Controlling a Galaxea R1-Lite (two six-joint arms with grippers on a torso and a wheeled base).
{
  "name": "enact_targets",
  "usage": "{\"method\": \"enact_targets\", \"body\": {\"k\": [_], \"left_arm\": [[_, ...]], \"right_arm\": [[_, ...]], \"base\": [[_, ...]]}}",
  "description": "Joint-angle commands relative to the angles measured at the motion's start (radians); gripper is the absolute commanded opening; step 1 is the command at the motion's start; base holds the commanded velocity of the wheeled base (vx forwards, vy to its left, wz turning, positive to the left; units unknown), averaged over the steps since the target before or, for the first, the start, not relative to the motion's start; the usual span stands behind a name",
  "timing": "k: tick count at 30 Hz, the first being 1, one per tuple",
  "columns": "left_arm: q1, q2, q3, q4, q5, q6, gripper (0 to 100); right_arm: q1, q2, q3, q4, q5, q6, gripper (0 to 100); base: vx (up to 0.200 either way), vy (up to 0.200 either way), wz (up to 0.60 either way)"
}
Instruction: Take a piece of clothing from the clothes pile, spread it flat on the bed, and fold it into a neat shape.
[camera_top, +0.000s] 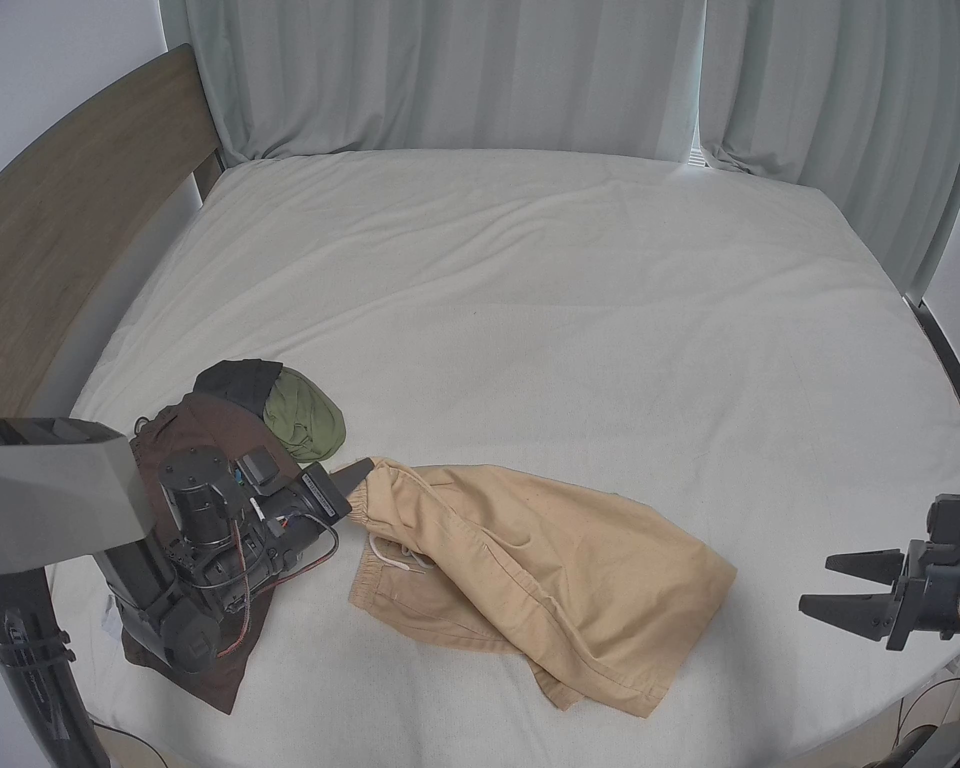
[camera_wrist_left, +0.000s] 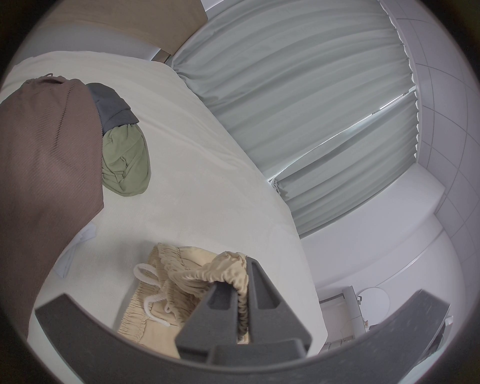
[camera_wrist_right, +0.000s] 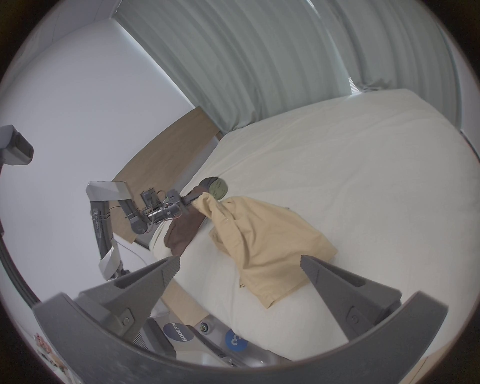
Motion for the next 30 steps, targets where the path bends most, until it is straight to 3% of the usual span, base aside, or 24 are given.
{"method": "enact_targets", "body": {"k": [1,18,25,30], "left_arm": [[-0.008,-0.012,0.002,-0.001,0.001,0.0,0],[-0.002,-0.011,-0.001,-0.003,0.001,0.0,0],[-0.002,-0.012,0.001,-0.003,0.001,0.0,0],[-0.002,-0.011,-0.001,-0.003,0.001,0.0,0]], "right_arm": [[-0.002,0.129,-0.022,-0.002,0.029,-0.011,100],[-0.011,0.29,0.027,-0.007,0.038,-0.003,100],[-0.01,0.466,0.116,-0.234,0.064,-0.002,100],[-0.01,0.55,0.128,-0.289,0.08,-0.002,100]], "base": [[0.0,0.0,0.0],[0.0,0.0,0.0],[0.0,0.0,0.0],[0.0,0.0,0.0]]}}
